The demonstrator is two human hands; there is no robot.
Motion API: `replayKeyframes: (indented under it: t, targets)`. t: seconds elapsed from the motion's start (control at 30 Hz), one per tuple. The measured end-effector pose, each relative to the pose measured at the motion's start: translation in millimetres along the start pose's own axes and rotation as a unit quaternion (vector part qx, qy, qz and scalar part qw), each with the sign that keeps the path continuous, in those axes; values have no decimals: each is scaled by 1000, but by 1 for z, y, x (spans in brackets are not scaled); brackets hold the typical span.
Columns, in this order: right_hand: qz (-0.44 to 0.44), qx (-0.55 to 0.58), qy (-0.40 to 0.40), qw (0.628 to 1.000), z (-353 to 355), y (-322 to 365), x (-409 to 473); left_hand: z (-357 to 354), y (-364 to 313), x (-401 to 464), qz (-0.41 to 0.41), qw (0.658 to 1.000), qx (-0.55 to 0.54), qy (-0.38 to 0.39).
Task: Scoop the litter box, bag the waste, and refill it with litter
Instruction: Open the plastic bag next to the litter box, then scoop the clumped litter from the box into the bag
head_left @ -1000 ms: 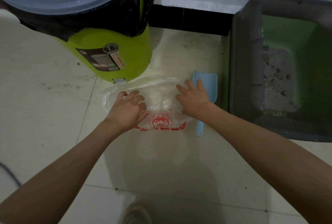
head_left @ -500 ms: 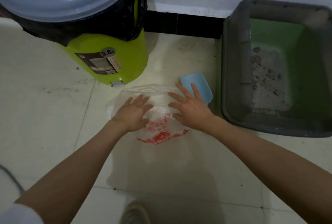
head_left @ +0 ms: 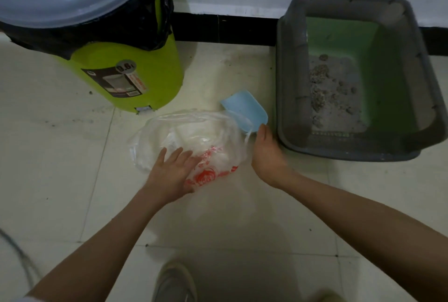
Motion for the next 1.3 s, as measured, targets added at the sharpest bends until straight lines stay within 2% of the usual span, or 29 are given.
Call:
replayKeyframes:
  t: [0.13, 0.2, 0.33, 0.4, 0.53, 0.63, 0.77, 0.87, 0.97, 1.07, 1.17, 1.3]
  targets:
    - [-86, 41, -28, 995, -4, 3, 15, -5, 6, 1, 9, 996, -31, -87]
    - [-121, 93, -15, 988, -4, 4, 20, -1, 10, 2, 17, 990, -44, -136]
    - [-174, 208, 1, 962, -5, 4, 14, 1, 17, 0, 24, 988, -51, -140]
    - [-141, 225, -24, 964, 1, 12, 5, 0, 20, -3, 23, 988, -59, -138]
    - [-19, 230, -61, 971, 25, 43, -8, 3, 26, -10, 25, 987, -68, -142]
    - [23, 217, -89, 972, 56, 57, -11, 15, 25, -14, 13, 984, -95, -149]
    - [54, 259, -134, 955, 107, 55, -14, 55, 11, -10, -22, 973, -117, -199]
    - [68, 308, -199, 928, 149, 39, -20, 98, -12, 2, -62, 963, -116, -234]
    - [30, 345, -263, 901, 181, 2, -22, 141, -43, 18, -105, 956, -103, -253]
    - [-30, 324, -275, 905, 196, -51, -23, 170, -80, 40, -127, 957, -113, -235]
    - [-112, 302, -242, 915, 196, -104, -23, 185, -120, 69, -129, 965, -123, -190]
    - [-213, 240, -152, 935, 184, -154, -18, 202, -161, 111, -87, 969, -175, -150]
Point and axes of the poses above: each hand's wrist, its own x-axis towards the middle knuckle, its own z-axis out of the back of the hand, y = z × x, the point moved 4 cm from there along x, towards the middle knuckle, and after that the axes turned 2 degrees about z, right-handed, at the moved point
